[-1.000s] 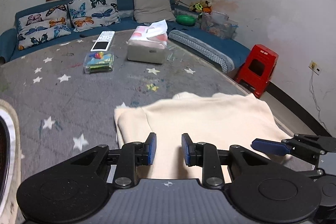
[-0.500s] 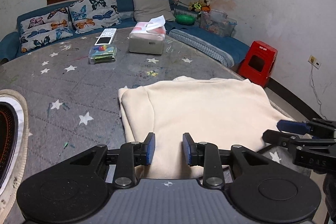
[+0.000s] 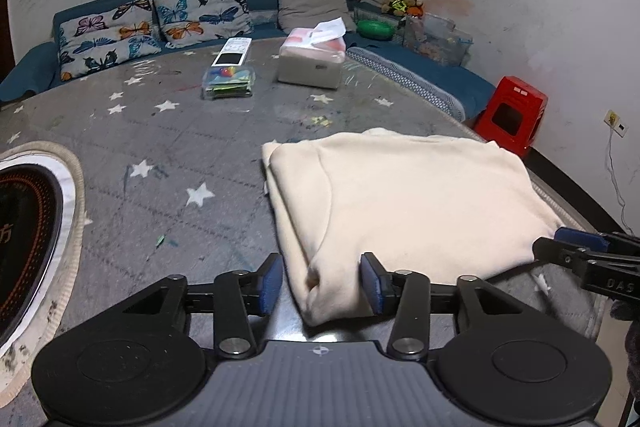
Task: Fold clothes
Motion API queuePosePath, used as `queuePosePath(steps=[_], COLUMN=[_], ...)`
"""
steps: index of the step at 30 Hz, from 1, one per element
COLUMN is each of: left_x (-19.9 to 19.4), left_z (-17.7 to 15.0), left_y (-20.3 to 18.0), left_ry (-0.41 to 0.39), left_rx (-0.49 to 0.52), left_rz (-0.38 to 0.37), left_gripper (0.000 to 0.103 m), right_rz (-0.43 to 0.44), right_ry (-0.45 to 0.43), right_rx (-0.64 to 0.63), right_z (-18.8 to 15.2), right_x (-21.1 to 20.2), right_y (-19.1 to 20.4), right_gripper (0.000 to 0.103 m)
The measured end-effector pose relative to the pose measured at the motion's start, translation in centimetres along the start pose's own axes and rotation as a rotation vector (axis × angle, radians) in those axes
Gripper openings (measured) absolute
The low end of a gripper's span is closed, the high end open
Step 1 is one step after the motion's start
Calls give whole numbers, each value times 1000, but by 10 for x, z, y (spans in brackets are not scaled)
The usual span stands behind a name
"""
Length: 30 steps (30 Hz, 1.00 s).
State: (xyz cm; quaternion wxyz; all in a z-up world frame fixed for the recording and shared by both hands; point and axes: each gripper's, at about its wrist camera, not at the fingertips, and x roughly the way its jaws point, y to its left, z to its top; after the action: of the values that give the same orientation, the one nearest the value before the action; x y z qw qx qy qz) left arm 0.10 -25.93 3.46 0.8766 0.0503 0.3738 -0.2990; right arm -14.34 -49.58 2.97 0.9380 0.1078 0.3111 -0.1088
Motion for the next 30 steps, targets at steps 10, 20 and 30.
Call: queuePosePath(steps=[10, 20, 30], left_x=[-7, -22, -33], left_z=[-6, -15, -26], left_y=[-1, -8, -14], left_ry=[22, 4, -8], left_rx=[-3, 19, 32], left_rz=[24, 19, 11], left_gripper=[75, 90, 100], right_rz=[10, 4, 0], right_ry=[-12, -22, -35], right_rx=[-22, -6, 9], right_z=[-3, -12, -18], right_x=[-5, -15, -24], right_y=[19, 27, 35], right_gripper=[80, 94, 103])
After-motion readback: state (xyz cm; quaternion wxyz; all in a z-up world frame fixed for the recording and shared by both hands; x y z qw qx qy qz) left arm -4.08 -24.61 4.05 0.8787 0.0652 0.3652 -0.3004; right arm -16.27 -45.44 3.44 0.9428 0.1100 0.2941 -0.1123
